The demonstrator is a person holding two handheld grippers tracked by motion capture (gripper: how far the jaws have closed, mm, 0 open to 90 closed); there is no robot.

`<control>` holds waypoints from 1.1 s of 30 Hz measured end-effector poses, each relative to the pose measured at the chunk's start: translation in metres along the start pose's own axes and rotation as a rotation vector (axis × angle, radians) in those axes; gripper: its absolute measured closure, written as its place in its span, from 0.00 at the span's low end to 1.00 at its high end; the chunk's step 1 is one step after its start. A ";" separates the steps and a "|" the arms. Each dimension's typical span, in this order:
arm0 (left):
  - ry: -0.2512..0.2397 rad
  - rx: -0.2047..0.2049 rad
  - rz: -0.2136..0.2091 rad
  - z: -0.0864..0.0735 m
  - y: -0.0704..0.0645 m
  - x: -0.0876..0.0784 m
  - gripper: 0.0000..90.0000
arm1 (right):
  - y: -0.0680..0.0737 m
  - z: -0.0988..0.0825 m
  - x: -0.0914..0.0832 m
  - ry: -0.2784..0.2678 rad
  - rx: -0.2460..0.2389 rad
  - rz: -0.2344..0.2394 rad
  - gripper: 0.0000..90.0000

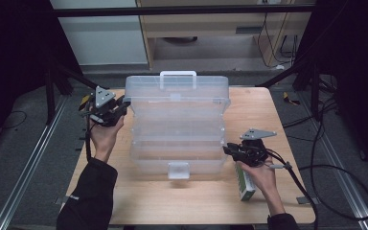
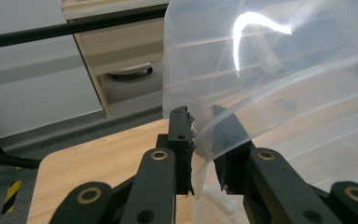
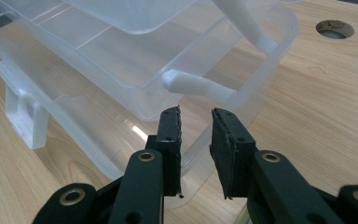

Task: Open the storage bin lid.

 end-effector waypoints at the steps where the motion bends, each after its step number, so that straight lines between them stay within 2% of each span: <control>1: 0.000 0.000 0.000 0.000 0.000 0.000 0.86 | 0.000 0.000 0.000 0.000 0.000 0.000 0.81; 7: 0.001 0.011 0.015 0.006 0.001 0.005 0.86 | 0.000 0.000 0.000 0.001 0.003 0.001 0.81; 26: 0.016 0.001 0.040 0.024 0.007 0.026 0.86 | 0.000 0.000 0.001 0.003 0.006 0.004 0.80; 33: 0.017 -0.015 0.048 0.029 0.010 0.036 0.87 | -0.001 0.000 0.001 0.003 0.003 0.005 0.80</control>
Point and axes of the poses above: each handheld gripper's, and its own axes: x roughly forward along the jaws, z roughly out of its top, y roughly to its left, the point moved 1 cm from there along x, roughly forward along the jaws, and after that the axes turned 3 degrees about y, right-handed, at the moved point
